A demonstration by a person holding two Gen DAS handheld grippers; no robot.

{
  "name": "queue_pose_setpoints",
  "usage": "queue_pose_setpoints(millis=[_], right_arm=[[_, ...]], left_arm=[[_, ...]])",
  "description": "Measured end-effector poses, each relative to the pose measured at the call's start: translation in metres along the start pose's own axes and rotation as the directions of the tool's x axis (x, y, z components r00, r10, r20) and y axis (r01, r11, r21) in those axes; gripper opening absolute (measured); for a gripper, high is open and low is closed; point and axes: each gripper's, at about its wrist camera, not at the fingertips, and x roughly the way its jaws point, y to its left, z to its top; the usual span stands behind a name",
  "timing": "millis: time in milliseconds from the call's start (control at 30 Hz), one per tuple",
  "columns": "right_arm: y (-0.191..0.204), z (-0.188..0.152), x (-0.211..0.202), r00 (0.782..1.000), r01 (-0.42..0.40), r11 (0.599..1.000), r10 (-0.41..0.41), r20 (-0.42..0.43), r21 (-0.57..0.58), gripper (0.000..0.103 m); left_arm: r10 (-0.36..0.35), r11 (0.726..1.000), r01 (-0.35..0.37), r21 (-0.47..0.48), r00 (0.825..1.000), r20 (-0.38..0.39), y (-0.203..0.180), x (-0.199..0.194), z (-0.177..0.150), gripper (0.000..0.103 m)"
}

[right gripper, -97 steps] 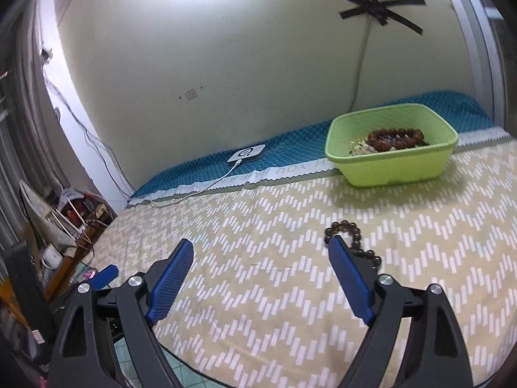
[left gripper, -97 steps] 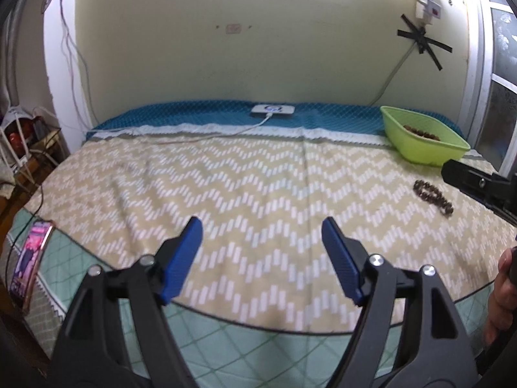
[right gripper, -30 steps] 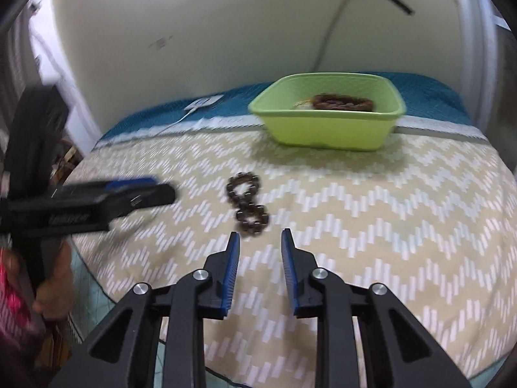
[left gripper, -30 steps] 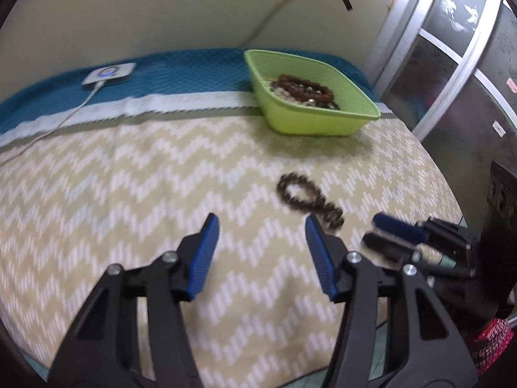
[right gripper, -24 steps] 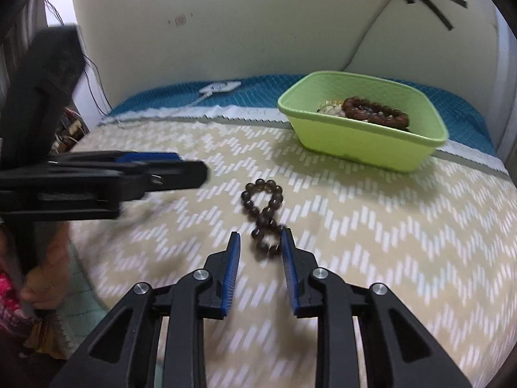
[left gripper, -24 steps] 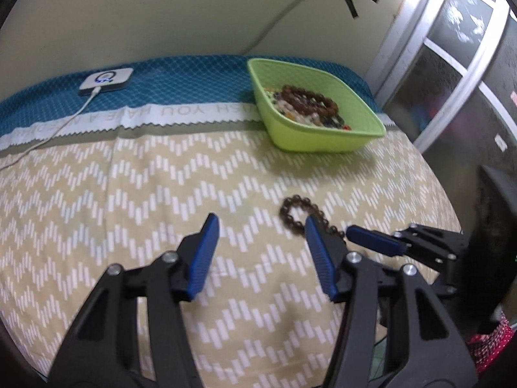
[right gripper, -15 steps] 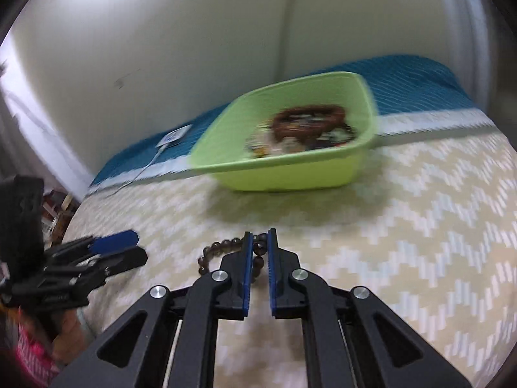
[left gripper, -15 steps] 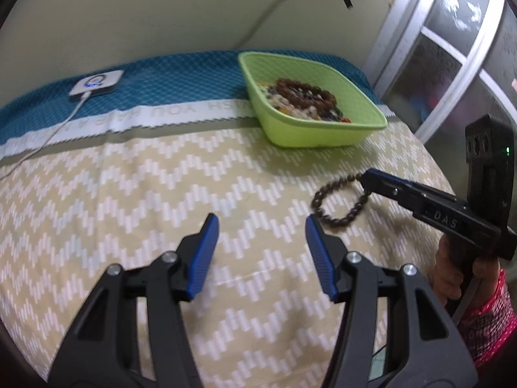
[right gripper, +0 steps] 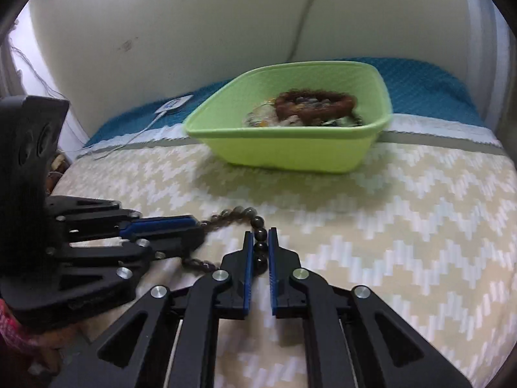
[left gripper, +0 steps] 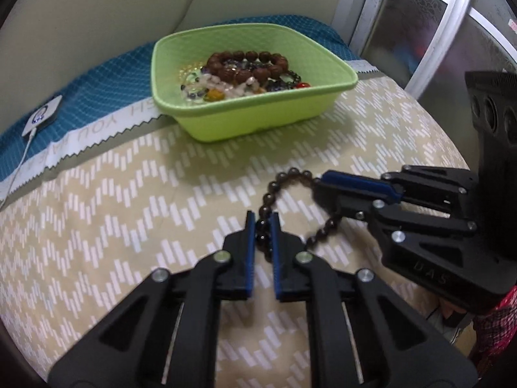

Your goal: Organize jewelry

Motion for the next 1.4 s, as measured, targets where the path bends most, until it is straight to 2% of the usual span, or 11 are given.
queue_pose_setpoints(millis=[233,367,433,467,533,633,800,933,1167,1267,1400], right_arm=[[0.011,0.032,-0.032,0.988,-0.076,0.997,0.075,0.137,-0.003,0.000],[0.006,0.074,-0.035,0.967,-0.055,0.998,0.047,0.248,0.024,0.000],[-0.001,0.090,-0.030,0.965,0.020,0.998,-0.036,0.260,0.065,0.000],[-0.003,0.093,-0.032,0.964,0.046,0.994,-0.069,0.257,0.097,0.000],[-0.006,0.085,-0.046,0.956,-0.002,0.993,-0.032,0.292,0.116,0.000],[-0.006,0.060,-0.057,0.946,-0.005,0.992,-0.035,0.323,0.123,0.005],[-0.001,0.010,-0.041,0.966,-0.067,0.972,0.008,0.257,0.225,0.006],[0.015,-0.019,-0.036,0.969,-0.086,0.962,0.020,0.248,0.258,0.022],[0.050,-0.056,-0.030,0.980,-0.106,0.957,0.055,0.191,0.268,0.023],[0.061,-0.065,-0.031,0.979,-0.107,0.958,0.056,0.194,0.264,0.023],[0.068,-0.074,-0.033,0.978,-0.098,0.960,0.044,0.203,0.263,0.023]], left_arm=[[-0.033,0.999,0.037,-0.027,0.988,0.150,0.020,-0.056,0.030,0.008],[0.065,0.997,-0.056,-0.045,0.969,0.240,0.033,-0.064,0.079,0.011],[0.189,0.980,-0.172,-0.095,0.959,0.211,0.045,-0.053,0.096,0.022],[0.194,0.977,-0.171,-0.129,0.960,0.201,0.051,-0.052,0.097,0.022],[0.130,0.982,-0.092,-0.164,0.963,0.237,0.063,-0.062,0.083,0.024],[0.203,0.969,-0.157,-0.191,0.946,0.254,0.071,-0.070,0.050,0.035],[0.260,0.951,-0.217,-0.220,0.947,0.189,0.071,-0.060,-0.002,0.040],[0.328,0.931,-0.291,-0.221,0.932,0.155,0.063,-0.060,-0.036,0.055],[0.381,0.906,-0.335,-0.260,0.912,0.152,0.060,-0.075,-0.073,0.072],[0.421,0.893,-0.373,-0.252,0.890,0.175,0.055,-0.084,-0.087,0.087],[0.453,0.882,-0.399,-0.252,0.867,0.211,0.050,-0.095,-0.101,0.096]])
